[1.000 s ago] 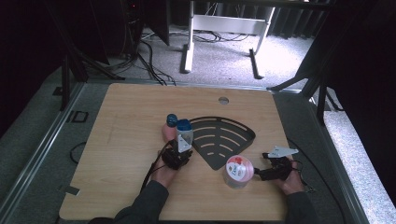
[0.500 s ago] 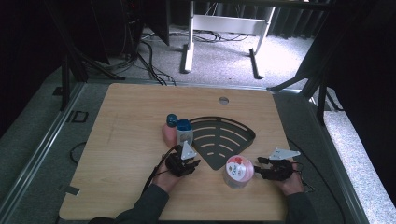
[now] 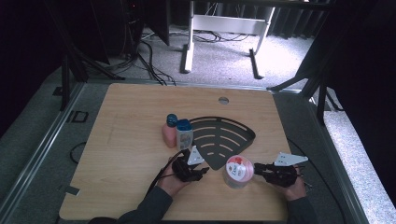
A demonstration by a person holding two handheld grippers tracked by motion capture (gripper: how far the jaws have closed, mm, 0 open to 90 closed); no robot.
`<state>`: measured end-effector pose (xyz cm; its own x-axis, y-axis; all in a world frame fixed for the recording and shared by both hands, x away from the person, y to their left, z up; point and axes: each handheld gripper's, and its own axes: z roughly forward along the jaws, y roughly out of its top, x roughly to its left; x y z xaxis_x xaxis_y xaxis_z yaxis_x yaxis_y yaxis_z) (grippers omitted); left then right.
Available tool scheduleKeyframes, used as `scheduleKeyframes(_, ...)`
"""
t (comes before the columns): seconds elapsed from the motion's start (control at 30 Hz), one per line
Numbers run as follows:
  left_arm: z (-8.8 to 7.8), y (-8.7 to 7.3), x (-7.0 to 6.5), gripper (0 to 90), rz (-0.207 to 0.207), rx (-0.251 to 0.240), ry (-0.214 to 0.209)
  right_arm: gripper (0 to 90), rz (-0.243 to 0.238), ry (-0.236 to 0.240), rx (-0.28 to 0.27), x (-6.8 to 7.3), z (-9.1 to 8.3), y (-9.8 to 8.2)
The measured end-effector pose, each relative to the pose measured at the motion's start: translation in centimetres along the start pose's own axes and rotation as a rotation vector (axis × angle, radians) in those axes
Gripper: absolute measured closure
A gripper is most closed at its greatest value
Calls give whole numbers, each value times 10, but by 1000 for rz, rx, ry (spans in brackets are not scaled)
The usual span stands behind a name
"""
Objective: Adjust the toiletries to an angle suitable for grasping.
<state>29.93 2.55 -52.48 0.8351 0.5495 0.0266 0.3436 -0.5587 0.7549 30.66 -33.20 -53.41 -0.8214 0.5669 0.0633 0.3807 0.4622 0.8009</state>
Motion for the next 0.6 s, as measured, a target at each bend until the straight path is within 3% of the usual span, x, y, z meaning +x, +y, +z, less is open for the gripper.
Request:
scheduleKeyframes(0.3,0,2,-6,530,8,-10,-52,761,-8,36,-8,1,-2,0)
scheduleKeyframes(0.6,3,3,-9,462,15,-34,-149,760,-41,72,-28,8,-2,6)
